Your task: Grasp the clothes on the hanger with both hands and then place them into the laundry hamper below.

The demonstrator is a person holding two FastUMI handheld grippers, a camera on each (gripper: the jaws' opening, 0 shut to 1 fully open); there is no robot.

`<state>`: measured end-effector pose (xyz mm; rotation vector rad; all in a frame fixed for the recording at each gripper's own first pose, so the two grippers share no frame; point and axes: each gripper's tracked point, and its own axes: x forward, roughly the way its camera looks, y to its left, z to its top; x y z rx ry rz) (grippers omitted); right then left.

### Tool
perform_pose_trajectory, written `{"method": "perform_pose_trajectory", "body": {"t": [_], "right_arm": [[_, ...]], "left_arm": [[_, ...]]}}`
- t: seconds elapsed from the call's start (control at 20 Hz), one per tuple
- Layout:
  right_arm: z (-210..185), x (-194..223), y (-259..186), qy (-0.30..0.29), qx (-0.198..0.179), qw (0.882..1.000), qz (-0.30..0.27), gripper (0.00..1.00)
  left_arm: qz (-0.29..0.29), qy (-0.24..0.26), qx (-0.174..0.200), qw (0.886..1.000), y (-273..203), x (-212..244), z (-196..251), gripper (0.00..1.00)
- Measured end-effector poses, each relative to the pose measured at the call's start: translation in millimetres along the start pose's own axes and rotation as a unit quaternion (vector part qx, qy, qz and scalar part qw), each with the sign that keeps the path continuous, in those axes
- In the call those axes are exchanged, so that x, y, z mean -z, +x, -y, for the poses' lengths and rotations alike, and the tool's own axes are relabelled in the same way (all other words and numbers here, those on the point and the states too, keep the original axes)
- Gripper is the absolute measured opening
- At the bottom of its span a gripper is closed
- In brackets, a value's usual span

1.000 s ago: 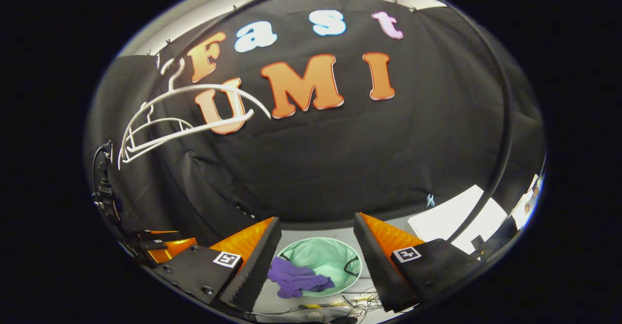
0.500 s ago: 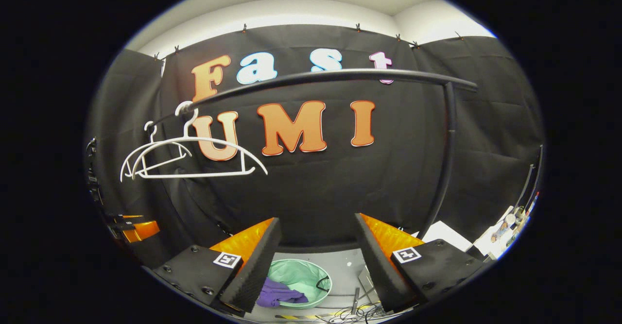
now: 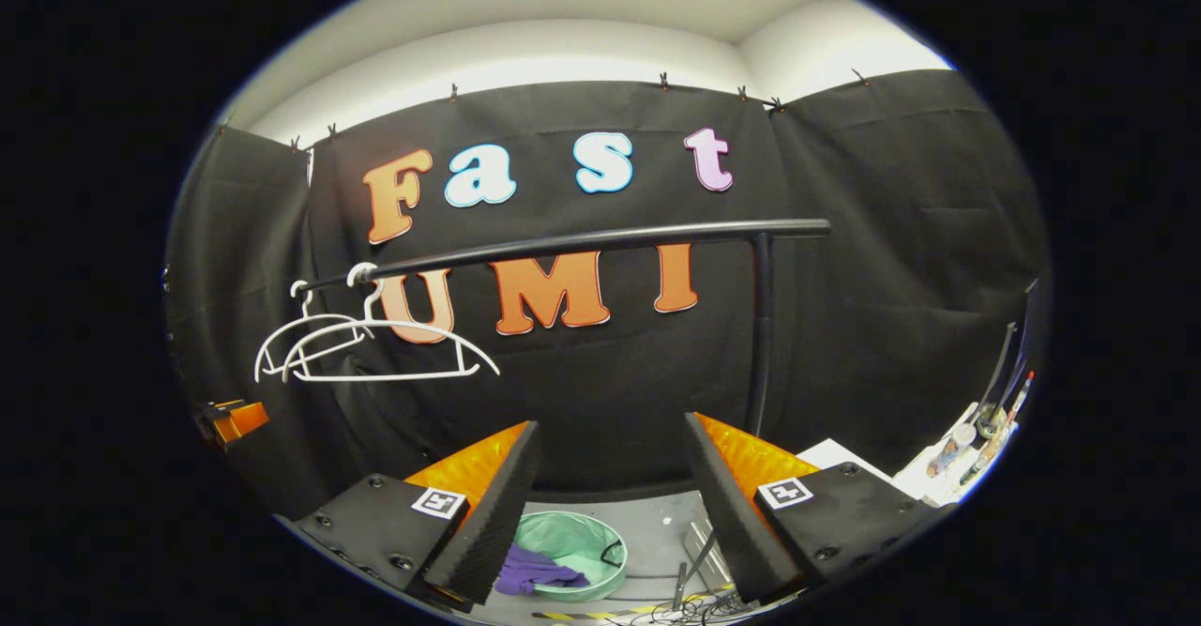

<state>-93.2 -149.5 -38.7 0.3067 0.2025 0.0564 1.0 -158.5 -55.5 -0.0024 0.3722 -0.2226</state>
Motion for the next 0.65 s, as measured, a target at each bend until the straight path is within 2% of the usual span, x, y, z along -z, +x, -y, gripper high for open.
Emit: {"method": "perform_pose_trajectory", "body": {"t": [0.2,0.3,0.35,0.4,0.65], "right_arm": [[37.2,-19.2,-20.8,-0.010,0.007,1.000,-0.003,0.90],[55.4,-30.4,-29.9,-0.009,0.015,1.000,0.000,0.89],[64.9,-34.8,-33.8,-0.011,0.021,1.000,0.001,0.89],[73.7,-40.3,-36.8,-0.009,0.024,1.000,0.003,0.89],[106.9,-62.7,-48.7,-0.008,0.040,0.999,0.014,0.89]], "left_arm": [[0.016,-0.023,-0.030,0.999,-32.7,-29.7,-19.2,0.95],[0.033,-0.012,-0.058,0.998,-50.5,-44.9,-39.9,0.95],[0.041,0.000,-0.077,0.996,-61.0,-55.3,-50.7,0.92],[0.049,0.008,-0.093,0.994,-68.0,-64.3,-58.3,0.95],[0.078,0.019,-0.137,0.987,-107.4,-96.2,-81.0,0.92]]}}
